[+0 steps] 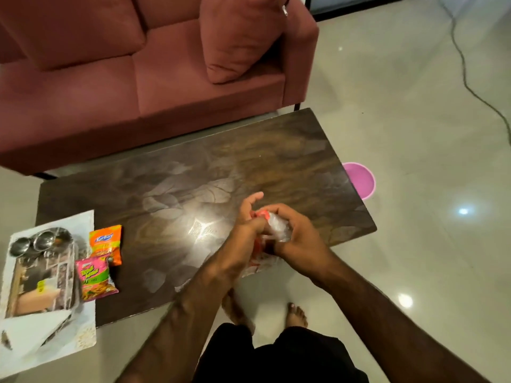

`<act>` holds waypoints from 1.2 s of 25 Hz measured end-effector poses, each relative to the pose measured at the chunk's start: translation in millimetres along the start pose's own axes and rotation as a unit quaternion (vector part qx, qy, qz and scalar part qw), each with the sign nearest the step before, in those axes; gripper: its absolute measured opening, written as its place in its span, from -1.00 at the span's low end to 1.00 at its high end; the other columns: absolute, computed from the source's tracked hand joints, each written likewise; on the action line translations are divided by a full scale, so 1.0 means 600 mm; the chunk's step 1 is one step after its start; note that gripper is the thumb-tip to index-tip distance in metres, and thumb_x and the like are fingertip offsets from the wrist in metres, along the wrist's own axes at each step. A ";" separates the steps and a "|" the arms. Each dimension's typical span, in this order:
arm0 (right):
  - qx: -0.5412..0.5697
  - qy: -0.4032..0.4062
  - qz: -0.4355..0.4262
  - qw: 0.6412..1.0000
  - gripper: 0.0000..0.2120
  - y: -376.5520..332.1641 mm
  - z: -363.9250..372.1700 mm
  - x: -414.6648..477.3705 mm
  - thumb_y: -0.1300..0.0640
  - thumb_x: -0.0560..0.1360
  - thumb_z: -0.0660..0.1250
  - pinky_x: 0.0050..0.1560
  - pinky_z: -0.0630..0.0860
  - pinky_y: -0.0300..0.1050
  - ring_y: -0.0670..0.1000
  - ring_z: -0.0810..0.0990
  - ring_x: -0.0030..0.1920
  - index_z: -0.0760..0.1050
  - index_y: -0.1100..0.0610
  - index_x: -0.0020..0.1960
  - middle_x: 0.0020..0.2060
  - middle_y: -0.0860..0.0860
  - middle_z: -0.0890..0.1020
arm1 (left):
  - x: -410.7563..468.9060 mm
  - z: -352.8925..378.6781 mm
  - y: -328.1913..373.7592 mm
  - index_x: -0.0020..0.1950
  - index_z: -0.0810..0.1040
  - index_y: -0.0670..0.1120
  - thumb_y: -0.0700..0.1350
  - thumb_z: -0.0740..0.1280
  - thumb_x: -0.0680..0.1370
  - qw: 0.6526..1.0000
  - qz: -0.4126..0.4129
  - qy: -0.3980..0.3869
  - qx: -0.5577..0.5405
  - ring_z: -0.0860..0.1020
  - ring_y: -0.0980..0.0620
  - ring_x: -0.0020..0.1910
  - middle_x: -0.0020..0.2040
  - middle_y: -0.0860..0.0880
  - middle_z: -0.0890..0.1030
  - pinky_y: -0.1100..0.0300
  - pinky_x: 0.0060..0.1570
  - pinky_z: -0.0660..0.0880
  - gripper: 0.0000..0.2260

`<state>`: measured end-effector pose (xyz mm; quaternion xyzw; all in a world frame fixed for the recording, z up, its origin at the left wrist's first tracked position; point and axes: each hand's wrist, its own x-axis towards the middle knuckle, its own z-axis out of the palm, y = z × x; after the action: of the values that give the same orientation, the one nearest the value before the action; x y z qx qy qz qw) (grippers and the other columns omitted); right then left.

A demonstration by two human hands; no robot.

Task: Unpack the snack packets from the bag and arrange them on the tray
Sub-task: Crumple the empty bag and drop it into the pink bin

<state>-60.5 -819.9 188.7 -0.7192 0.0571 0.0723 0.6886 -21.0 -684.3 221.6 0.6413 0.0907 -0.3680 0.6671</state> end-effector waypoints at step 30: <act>0.057 0.270 0.153 0.949 -0.57 0.189 -0.557 0.184 0.30 0.38 0.56 0.04 0.66 -0.15 -0.15 0.68 0.10 0.67 -0.10 0.13 0.05 -0.22 0.72 | 0.503 0.420 0.056 0.18 0.49 0.30 0.01 0.25 0.52 0.954 -0.013 -0.051 0.294 0.61 0.24 0.06 0.02 0.31 0.61 0.19 0.07 0.60 -0.72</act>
<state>35.6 -1156.7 71.0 -0.6538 0.3543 -0.0231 0.6682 126.1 -1033.2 110.0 0.7881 -0.0475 -0.4193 0.4482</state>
